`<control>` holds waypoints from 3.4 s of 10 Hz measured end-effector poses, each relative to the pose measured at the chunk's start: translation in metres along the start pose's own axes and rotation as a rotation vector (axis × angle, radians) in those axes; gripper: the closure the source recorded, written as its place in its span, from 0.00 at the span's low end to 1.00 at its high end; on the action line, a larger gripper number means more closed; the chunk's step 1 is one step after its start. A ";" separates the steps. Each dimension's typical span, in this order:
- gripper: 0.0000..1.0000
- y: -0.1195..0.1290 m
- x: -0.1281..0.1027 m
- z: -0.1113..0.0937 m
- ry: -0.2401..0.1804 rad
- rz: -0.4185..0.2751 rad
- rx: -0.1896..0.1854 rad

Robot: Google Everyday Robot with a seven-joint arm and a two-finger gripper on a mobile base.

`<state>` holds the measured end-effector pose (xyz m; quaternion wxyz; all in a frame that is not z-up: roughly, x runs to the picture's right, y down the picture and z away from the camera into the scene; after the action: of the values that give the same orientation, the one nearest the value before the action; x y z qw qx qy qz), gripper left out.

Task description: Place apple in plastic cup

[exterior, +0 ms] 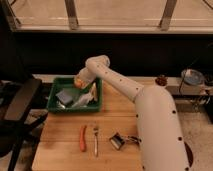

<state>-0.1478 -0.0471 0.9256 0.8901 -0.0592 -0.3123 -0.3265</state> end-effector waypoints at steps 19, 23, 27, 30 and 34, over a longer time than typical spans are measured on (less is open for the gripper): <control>1.00 0.175 0.135 -0.245 0.285 0.447 -0.071; 1.00 0.178 0.134 -0.249 0.298 0.461 -0.071; 1.00 0.215 0.155 -0.290 0.372 0.497 -0.068; 1.00 0.242 0.167 -0.316 0.436 0.557 -0.055; 1.00 0.275 0.170 -0.324 0.480 0.637 -0.072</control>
<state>0.2906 -0.0255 0.7956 0.9919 -0.1062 -0.0499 -0.0492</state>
